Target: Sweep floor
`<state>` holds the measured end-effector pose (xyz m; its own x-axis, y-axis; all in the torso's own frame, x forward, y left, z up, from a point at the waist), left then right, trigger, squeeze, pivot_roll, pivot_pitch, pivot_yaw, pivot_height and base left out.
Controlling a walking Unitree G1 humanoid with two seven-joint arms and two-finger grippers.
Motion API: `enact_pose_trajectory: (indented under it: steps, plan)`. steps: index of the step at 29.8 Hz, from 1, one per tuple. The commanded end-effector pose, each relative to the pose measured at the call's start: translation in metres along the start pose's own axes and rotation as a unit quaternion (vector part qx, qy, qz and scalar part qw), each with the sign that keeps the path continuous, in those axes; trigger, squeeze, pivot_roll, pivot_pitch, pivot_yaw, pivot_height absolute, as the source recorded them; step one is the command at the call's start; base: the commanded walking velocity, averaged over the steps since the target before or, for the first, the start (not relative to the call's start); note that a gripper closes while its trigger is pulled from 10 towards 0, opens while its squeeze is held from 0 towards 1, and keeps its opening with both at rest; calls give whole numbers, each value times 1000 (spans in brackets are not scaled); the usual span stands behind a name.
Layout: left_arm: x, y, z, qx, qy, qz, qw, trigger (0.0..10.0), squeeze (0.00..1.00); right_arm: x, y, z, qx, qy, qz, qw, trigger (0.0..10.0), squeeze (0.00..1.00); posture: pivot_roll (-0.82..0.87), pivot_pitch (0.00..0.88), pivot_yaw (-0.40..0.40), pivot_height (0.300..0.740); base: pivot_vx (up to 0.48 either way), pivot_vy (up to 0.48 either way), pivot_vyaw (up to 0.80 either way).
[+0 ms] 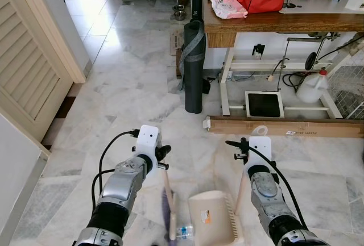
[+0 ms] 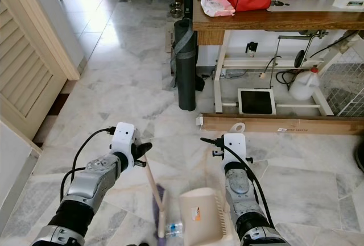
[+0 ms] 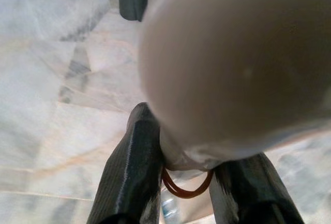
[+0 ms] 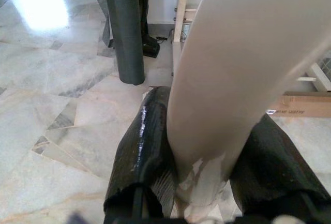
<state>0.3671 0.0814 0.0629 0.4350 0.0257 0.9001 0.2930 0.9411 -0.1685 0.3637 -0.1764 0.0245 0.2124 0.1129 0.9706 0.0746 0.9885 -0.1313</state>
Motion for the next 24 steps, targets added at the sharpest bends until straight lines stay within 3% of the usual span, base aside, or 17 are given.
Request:
enact_pose_trajectory:
  steps: [1, 6, 8, 15, 16, 18, 21, 24]
  plan:
    - [-13, -16, -3, -34, 24, 76, 996, 10000, 0, -32, 7, 12, 10, 61, -3, 998, 10000, 0, 70, 123, 71, 740, 0, 0, 0]
    - [0, -26, -6, -43, 5, 136, 990, 10000, 0, -30, 9, 10, 10, 58, -7, 998, 10000, 0, 75, 114, 71, 740, 0, 0, 0]
    - [3, -25, -8, -31, -4, 140, 990, 10000, 0, -29, 11, 10, 11, 57, -8, 998, 10000, 0, 75, 111, 71, 740, 0, 0, 0]
    - [17, -26, -5, -23, -50, 89, 994, 10000, 0, -28, 11, 10, 13, 56, -11, 998, 10000, 0, 77, 100, 70, 740, 0, 0, 0]
    - [24, -25, -3, -19, -70, 53, 996, 10000, 0, -29, 11, 10, 12, 56, -10, 998, 10000, 0, 77, 99, 71, 740, 0, 0, 0]
    - [30, -23, -1, -11, -91, 28, 995, 10000, 0, -29, 10, 10, 11, 58, -9, 998, 10000, 0, 77, 97, 71, 740, 0, 0, 0]
    - [38, -11, 7, 17, -135, -24, 990, 10000, 0, -30, 9, 11, 9, 57, -9, 998, 10000, 0, 77, 89, 70, 740, 0, 0, 0]
    - [43, 3, 14, 45, -161, -47, 985, 10000, 0, -28, 7, 10, 6, 51, -12, 999, 10000, 0, 78, 87, 66, 740, 0, 0, 0]
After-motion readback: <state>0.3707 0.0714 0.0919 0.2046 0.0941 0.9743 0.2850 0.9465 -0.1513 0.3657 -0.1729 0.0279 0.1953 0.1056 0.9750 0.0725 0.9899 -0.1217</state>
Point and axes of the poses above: a point about 5 cm out from each wrist's last joint towards the gripper, its own z axis pointing back from the gripper into the wrist, its own x axis along the axis of the wrist's last joint, y = z × x, the point moved 5 cm from there along -z, pointing out of the wrist towards the gripper, and after that the axes turned 1 degree about -z, right-handed, at the moved point
